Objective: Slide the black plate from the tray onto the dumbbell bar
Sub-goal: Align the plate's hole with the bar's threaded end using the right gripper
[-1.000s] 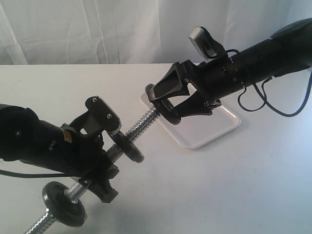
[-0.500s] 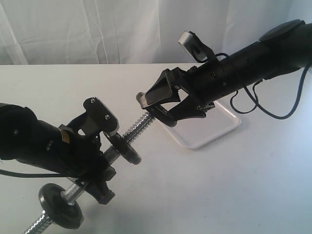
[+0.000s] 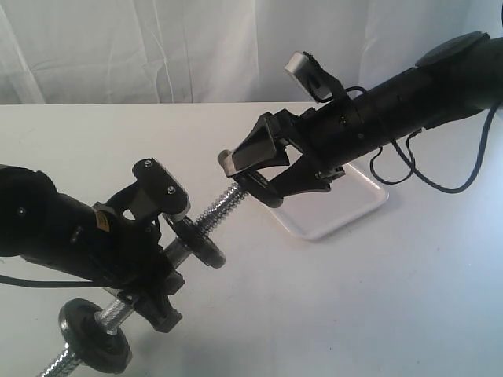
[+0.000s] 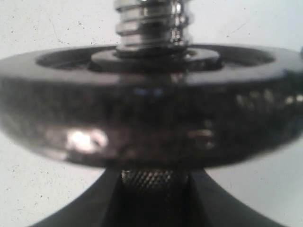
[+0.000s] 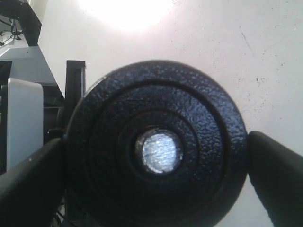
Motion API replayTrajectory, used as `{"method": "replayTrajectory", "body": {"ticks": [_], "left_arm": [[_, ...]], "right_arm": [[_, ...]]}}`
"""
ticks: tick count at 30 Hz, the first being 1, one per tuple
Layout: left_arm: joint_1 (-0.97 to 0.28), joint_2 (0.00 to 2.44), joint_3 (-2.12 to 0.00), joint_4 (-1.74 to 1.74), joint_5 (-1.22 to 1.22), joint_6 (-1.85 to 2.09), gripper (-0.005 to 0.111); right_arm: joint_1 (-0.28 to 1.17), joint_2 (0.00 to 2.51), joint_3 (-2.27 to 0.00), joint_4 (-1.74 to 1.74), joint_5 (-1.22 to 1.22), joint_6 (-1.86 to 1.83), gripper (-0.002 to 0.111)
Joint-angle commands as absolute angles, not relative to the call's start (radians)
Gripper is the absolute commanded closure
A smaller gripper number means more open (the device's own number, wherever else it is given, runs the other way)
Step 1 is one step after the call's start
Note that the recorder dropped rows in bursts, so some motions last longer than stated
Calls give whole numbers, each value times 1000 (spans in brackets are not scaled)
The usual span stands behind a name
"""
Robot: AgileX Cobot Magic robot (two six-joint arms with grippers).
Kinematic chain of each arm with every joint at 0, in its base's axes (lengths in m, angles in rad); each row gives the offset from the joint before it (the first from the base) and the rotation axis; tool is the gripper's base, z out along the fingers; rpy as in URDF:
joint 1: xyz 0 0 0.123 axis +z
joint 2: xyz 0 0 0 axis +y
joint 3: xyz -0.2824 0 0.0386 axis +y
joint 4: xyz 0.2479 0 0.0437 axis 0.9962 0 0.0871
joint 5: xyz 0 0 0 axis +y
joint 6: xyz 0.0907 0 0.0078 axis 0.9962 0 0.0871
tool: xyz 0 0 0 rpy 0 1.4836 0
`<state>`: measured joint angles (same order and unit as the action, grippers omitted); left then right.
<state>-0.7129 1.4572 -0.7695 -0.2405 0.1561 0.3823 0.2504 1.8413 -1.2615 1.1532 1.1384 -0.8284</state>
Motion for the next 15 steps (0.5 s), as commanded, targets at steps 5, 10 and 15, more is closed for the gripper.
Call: {"method": "replayTrajectory", "body": {"ticks": [5,10,15], "left_arm": [[-721,1405,-823,-247,-166,392,107],[-721,1405,-827,-246,-168,392,107],[-721,1405,-827,-246,-168,392,107]], "right_arm": [[269,1828,-1265,1291,1221,-807,108],[269,1828,-1265,1290,1221,-839,108],[269,1828,-1265,1290,1221,-859,108]]}}
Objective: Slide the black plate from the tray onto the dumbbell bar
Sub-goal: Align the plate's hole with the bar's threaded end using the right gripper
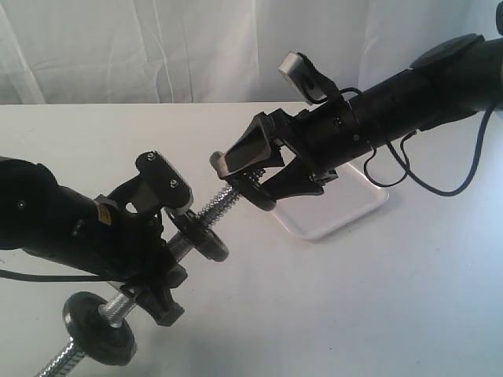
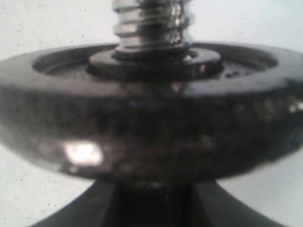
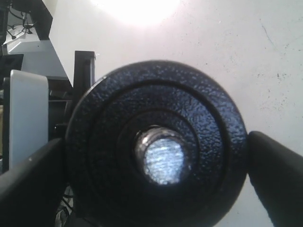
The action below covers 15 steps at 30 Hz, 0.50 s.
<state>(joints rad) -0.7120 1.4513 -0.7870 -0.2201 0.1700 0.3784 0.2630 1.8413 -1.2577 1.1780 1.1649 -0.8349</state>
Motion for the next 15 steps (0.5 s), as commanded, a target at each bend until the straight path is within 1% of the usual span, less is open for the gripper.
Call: {"method": "replayTrajectory", "body": {"ticks": [1,5,6,8,10,13,15], "left_arm": [[-721,1405,-827,-246,-168,392,107],[-721,1405,-827,-246,-168,392,107],[-721,1405,-827,-246,-168,392,107],[-721,1405,-827,-246,-168,392,107],[-721,1405,-827,-246,-166,392,107],[-721,1405,-827,-246,-166,392,107],[-721,1405,-827,-246,-166,392,107]], "right_arm": [[269,1828,-1265,1290,1221,-859,108],[269,1828,-1265,1290,1221,-859,108],[269,1828,-1265,1290,1221,-859,105],[269,1828,-1265,1290,1221,-859,96],[269,1828,-1265,1290,1221,-859,78],[269,1828,-1265,1290,1221,-847,41],[269,1828,-1265,1287,1221,-826,23]]}}
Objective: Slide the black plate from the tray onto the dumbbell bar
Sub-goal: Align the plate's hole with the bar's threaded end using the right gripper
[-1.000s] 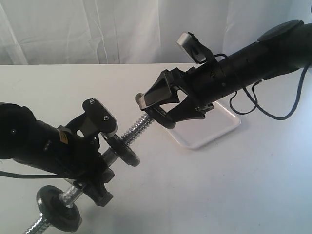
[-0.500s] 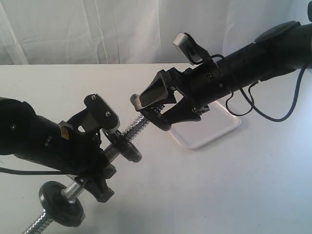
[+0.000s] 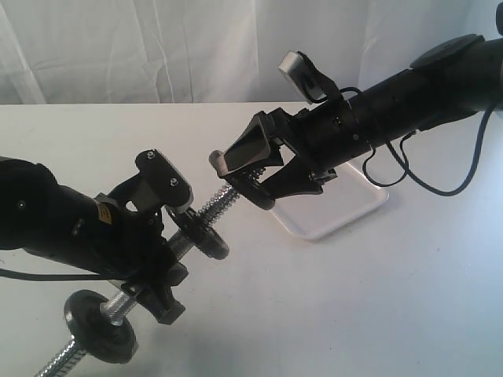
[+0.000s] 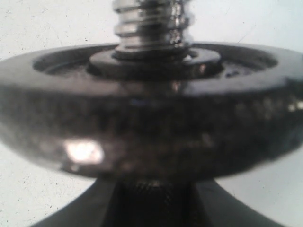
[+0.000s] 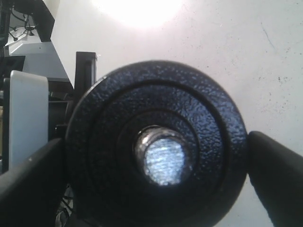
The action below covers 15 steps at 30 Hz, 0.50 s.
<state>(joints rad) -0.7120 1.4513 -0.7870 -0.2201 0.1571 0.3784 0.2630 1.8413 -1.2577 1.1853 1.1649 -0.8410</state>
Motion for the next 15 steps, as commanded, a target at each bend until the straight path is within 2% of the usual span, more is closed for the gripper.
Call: {"method": "replayTrajectory", "body": {"ticks": [1,4,15], "left_arm": [[-721,1405,-827,-246,-166,392,107],[-721,1405,-827,-246,-166,392,107],[-721,1405,-827,-246,-169,392,107]], "right_arm": [[269,1828,-1265,1287,1221,-826,16],[269,1828,-1265,1287,1221,-826,8],[279,1828,-1265,1287,1221,-830,10]]}}
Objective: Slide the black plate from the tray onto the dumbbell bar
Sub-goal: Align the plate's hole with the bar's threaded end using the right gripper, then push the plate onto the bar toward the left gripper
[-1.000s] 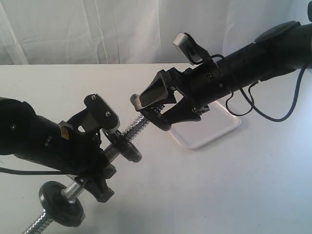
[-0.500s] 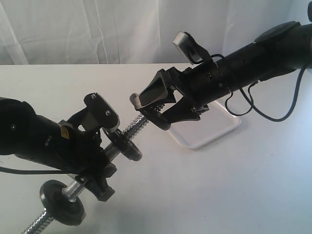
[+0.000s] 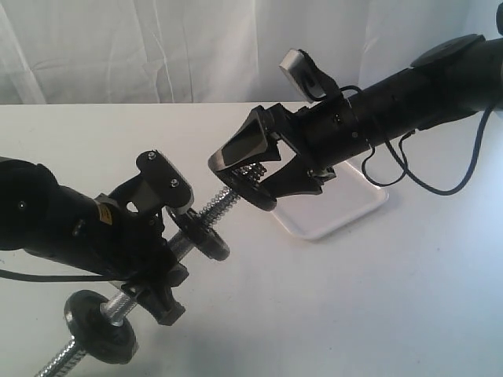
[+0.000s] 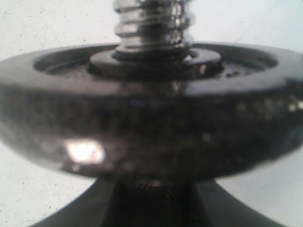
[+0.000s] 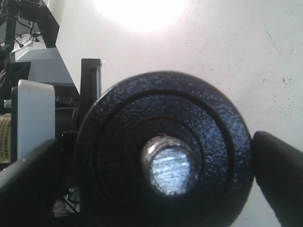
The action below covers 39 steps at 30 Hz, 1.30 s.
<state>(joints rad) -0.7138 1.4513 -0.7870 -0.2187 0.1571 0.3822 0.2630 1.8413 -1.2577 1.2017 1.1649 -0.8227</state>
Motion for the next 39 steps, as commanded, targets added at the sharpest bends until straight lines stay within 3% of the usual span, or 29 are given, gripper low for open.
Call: {"method": "replayTrajectory", "body": {"ticks": [1,6,12,15,19,25,27,30,32,36,39], "left_arm": [[-721,1405,-827,-246,-171,392,107],[-721,1405,-827,-246,-171,392,107],[-721,1405,-827,-246,-165,392,107],[-721,1405,-827,-246,-165,392,107],[-721,1405,-827,-246,-163,392,107],[-721,1405,-827,-246,-163,392,107],[-721,1405,-827,-246,-163,392,107],[-721,1405,-827,-246,-163,392,107],[-721,1405,-827,-246,-163,392,107],[-721,1405,-827,-246,-163,392,107],[-721,1405,-827,-246,-163,392,107]], "right_arm": [[283,1828,-1265,1287,1221,-830,10],[284,1828,-1265,1287,1221,-830,14],[284,1828,-1279,1289,1221,-830,26],[284,1828,-1292,1287,1221,-830,44],[284,1828,-1295,1289,1221,-830,77],[284,1828,-1295,1289,1221,-816,108],[284,1828,-1295,1289,1221,-805,106],[284,1828,-1295,1289,1221,-805,93],[284,1828,-1295,1289,1221,-805,76],[284,1828,-1295,1289,1221,-803,31],[284,1826,-1295,1289,1221,-807,20]]}}
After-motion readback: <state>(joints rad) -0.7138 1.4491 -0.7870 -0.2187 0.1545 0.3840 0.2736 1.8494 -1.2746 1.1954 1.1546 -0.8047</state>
